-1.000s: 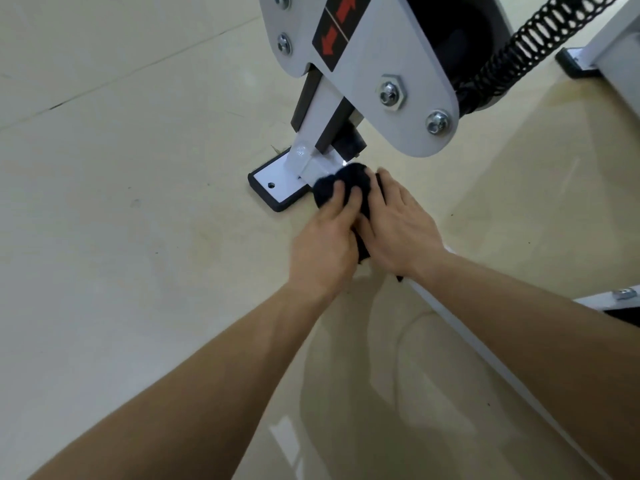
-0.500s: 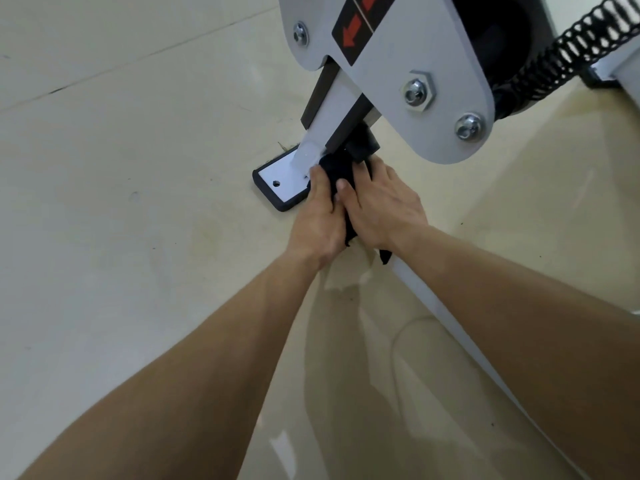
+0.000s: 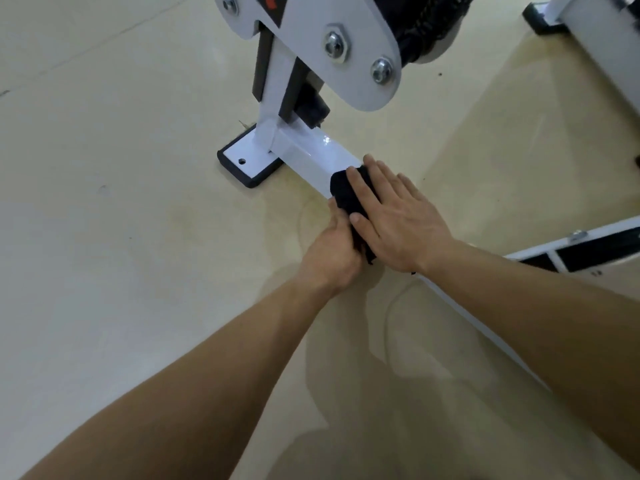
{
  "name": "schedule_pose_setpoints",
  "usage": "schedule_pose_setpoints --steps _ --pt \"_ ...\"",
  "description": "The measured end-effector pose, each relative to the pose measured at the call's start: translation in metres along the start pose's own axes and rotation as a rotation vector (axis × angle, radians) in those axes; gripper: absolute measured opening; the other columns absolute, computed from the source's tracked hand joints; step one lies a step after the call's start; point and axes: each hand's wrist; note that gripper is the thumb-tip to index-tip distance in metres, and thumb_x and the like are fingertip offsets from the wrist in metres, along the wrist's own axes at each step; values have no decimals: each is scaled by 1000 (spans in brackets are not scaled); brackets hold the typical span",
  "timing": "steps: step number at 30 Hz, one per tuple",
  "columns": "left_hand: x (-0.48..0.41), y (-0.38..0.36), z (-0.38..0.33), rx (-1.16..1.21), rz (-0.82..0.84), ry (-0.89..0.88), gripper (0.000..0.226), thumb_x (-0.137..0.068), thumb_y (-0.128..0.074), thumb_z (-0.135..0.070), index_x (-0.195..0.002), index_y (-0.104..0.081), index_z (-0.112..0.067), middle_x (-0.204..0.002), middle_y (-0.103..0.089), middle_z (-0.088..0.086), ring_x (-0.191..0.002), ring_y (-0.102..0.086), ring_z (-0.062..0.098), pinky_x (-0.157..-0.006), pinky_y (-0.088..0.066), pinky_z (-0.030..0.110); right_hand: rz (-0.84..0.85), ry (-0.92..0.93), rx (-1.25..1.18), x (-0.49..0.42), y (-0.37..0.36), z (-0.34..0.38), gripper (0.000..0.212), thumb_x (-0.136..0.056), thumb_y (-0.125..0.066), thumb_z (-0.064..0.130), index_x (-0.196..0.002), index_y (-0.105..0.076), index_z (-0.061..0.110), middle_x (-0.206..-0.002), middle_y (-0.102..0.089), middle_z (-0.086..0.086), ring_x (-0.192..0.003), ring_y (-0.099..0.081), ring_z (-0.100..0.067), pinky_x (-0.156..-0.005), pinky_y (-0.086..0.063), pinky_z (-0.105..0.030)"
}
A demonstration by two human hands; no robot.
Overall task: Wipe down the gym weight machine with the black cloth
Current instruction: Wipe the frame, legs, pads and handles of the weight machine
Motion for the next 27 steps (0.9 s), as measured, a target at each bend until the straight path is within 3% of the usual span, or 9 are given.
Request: schedule_pose_setpoints --steps 4,7,9,11,13,16,23,27 --pt "32 -8 -20 -177 -49 -152 60 -101 -39 -21 -157 -17 -20 -143 -53 11 -99 -63 32 -79 -52 46 -4 -99 -7 53 -4 -12 75 -95 -5 55 -161 -3 18 -168 0 -11 -155 -6 -24 -124 -14 -40" --pt "41 -2 -35 -239 -173 -199 56 -104 -38 -24 -156 -21 -15 -157 -37 4 -120 -54 25 -89 -49 38 41 -173 -12 86 -3 -11 79 -93 -5 54 -160 0 12 -167 3 -15 -155 -4 -26 -124 -13 -41" --pt "43 -3 -42 -297 -137 -329 55 -106 -37 -26 -158 -21 -18 -164 -23 3 -135 -42 18 -92 -44 31 64 -224 -40 98 -8 -7 73 -101 -14 49 -159 6 11 -166 13 -14 -155 5 -26 -126 -7 -40" --pt "39 -10 -38 -424 -37 -487 52 -106 -31 -29 -156 -28 -16 -164 -23 9 -144 -34 24 -101 -43 38 49 -278 -88 98 -11 0 70 -105 -22 44 -158 10 11 -165 18 -12 -154 12 -23 -126 -1 -38" --pt "27 -15 -28 -555 24 -535 56 -103 -21 -32 -155 -29 -12 -163 -24 11 -150 -23 29 -116 -31 51 50 -310 -153 97 -11 4 71 -105 -27 42 -158 10 12 -166 19 -10 -154 14 -22 -125 2 -37" --pt "9 -13 -19 -702 -14 -565 52 -106 -27 -26 -156 -26 -11 -164 -23 10 -152 -17 26 -121 -19 49 -11 -298 -101 98 -21 0 78 -102 -36 43 -159 7 11 -166 15 -10 -154 11 -22 -125 3 -38" --pt "26 -32 -22 -819 25 -626 61 -99 -24 -29 -152 -32 -2 -159 -31 16 -147 -28 37 -114 -37 51 -125 -263 -2 129 -37 -8 76 -101 -38 37 -159 1 9 -167 5 -12 -155 4 -23 -125 4 -36" --pt "46 -62 -40 -842 46 -720 56 -97 -32 -17 -150 -36 -1 -156 -36 19 -145 -35 36 -115 -36 47 -145 -295 -12 177 -43 -25 79 -96 -46 29 -160 -2 11 -168 1 -11 -155 -2 -22 -126 -2 -36"
Point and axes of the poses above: each hand's wrist, its own x-axis away from the middle knuckle, its own y-axis out of the back of the hand, z = x × y
